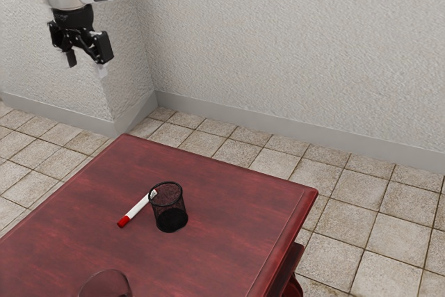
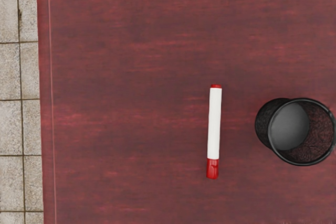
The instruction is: Put the marker into the pen holder.
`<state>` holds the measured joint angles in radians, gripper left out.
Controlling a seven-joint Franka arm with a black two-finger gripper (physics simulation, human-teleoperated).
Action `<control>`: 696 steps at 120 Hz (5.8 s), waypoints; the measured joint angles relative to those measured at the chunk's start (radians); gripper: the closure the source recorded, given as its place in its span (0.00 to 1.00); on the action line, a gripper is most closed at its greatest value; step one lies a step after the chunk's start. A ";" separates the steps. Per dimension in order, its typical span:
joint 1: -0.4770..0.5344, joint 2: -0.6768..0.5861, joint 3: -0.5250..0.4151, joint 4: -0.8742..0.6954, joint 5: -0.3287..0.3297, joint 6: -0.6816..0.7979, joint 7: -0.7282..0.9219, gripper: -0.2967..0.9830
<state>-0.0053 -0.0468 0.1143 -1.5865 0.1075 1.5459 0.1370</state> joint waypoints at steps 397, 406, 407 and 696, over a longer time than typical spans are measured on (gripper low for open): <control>-0.153 0.251 0.010 -0.168 0.175 -0.054 0.003 0.85; -0.149 0.302 -0.005 -0.098 0.193 -0.139 0.002 0.85; -0.149 0.305 -0.007 -0.092 0.195 -0.147 0.002 0.85; -0.114 0.232 -0.081 0.187 0.090 -0.304 0.046 0.34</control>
<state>-0.1193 0.1849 0.0331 -1.3996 0.1978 1.2416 0.1835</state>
